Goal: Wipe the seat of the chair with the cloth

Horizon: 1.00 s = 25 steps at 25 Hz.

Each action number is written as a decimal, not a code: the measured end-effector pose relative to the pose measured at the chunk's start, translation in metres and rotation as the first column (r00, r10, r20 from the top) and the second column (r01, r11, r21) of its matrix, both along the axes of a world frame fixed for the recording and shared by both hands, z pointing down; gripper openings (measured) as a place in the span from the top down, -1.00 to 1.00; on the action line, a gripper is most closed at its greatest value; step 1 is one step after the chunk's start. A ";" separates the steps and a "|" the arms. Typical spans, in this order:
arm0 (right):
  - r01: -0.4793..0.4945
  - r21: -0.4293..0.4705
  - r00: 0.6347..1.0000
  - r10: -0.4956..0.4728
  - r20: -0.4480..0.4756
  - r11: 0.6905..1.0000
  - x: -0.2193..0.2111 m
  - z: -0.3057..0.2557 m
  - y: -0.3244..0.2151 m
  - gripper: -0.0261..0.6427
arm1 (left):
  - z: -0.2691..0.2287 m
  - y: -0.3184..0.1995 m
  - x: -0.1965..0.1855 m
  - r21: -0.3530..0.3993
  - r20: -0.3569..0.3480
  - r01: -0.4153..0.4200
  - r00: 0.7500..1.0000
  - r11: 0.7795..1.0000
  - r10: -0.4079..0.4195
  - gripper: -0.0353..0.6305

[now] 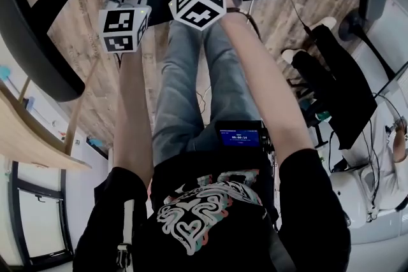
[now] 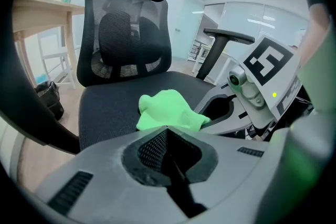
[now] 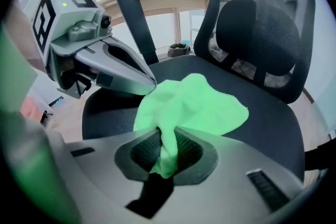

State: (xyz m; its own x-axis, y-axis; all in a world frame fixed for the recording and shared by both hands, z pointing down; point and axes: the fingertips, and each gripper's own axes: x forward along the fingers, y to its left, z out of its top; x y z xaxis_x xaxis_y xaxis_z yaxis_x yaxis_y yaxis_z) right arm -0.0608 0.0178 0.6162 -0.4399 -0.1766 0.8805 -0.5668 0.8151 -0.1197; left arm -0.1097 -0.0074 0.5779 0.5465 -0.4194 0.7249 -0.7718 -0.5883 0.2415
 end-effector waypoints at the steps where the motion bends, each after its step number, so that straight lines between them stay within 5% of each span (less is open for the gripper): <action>1: 0.012 0.000 1.000 -0.012 0.001 1.000 -0.004 0.001 0.002 0.77 | 0.000 0.001 -0.003 -0.001 0.001 0.000 1.000 1.000 0.000 0.89; 25: -0.106 0.018 0.992 0.105 0.073 0.994 0.000 -0.012 -0.001 0.76 | -0.006 0.017 -0.025 0.003 0.033 0.015 0.999 1.000 -0.015 0.89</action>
